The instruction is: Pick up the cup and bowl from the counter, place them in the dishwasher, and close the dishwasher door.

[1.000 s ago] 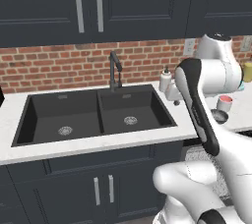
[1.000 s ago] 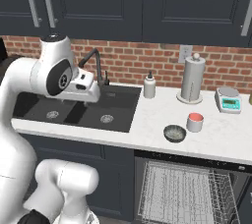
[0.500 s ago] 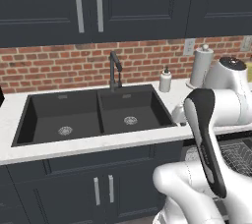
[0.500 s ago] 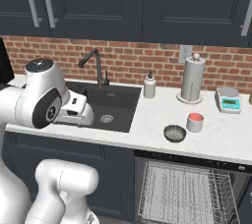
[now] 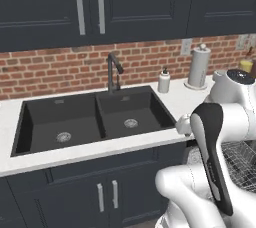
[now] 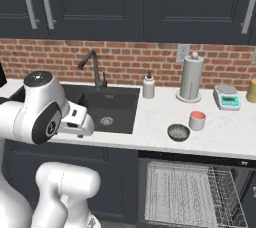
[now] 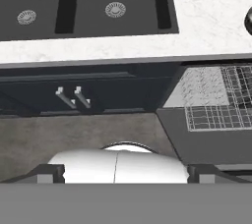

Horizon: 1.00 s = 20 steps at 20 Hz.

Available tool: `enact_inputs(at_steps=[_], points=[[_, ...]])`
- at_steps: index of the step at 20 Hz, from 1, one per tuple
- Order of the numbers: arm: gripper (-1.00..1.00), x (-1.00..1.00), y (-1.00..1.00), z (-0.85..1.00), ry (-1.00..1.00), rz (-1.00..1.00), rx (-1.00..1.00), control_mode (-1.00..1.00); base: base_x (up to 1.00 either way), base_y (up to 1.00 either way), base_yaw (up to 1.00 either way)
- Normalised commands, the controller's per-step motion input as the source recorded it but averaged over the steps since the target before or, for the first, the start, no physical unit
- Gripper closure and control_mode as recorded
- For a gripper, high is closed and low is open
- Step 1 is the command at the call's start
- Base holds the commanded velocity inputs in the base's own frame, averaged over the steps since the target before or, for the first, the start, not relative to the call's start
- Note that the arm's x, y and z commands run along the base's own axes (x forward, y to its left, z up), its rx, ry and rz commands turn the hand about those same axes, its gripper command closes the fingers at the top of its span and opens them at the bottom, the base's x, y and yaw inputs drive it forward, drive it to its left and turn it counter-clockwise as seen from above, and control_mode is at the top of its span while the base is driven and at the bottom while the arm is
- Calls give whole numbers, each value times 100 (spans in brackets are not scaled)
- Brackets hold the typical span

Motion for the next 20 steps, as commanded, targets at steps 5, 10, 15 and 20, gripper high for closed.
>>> enact_inputs(at_steps=[5, 10, 15, 20], points=[[-100, 0, 0, 0, 0, 0, 0, 100, 20, 45, -56], [-100, 0, 0, 0, 0, 0, 0, 100, 5, 3, -60], [-100, 0, 0, 0, 0, 0, 0, 100, 0, -2, -53], [-100, 0, 0, 0, 0, 0, 0, 100, 10, 38, -39]])
